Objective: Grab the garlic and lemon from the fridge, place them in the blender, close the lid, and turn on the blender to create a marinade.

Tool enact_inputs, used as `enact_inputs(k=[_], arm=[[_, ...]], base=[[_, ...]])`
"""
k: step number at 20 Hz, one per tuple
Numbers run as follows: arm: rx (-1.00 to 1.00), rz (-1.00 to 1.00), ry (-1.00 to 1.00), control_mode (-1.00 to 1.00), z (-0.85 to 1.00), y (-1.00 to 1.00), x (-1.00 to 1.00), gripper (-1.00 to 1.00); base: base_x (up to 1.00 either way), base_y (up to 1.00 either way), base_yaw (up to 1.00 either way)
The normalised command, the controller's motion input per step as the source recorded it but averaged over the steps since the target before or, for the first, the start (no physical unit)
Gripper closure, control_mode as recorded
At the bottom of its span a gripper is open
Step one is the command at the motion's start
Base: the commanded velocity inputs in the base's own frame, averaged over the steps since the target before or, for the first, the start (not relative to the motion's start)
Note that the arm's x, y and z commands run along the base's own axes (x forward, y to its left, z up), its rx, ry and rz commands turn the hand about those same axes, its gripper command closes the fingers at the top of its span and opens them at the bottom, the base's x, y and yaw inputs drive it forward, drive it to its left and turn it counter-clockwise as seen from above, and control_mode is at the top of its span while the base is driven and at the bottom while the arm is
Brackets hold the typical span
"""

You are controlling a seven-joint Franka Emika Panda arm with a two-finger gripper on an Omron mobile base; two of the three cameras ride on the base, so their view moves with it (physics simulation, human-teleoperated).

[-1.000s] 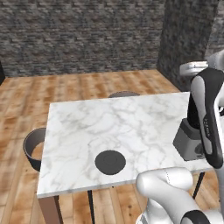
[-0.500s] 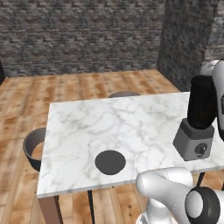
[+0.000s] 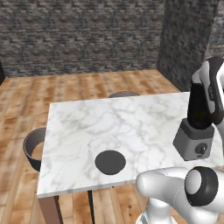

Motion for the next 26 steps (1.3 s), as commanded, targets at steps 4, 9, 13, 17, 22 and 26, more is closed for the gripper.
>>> enact_inputs(k=[4,9,13,17,22,26], arm=[[0.0,0.0,0.07,-1.0,-0.79,0.0,0.02,1.0],[0.0,0.0,0.11,-1.0,-0.52,0.0,0.06,1.0],[0.0,0.0,0.13,-1.0,-0.35,0.0,0.0,-1.0],[0.0,0.0,0.01,-1.0,-0.13,0.0,-0.04,-1.0],[0.0,0.0,0.0,-1.0,0.0,0.07,-0.01,-1.0],[0.0,0.0,-0.02,-1.0,0.04,0.0,-0.03,-1.0]], base=[[0.0,0.0,0.0],[0.0,0.0,0.0],[0.0,0.0,0.0],[0.0,0.0,0.0],[0.0,0.0,0.0],[0.0,0.0,0.0]])
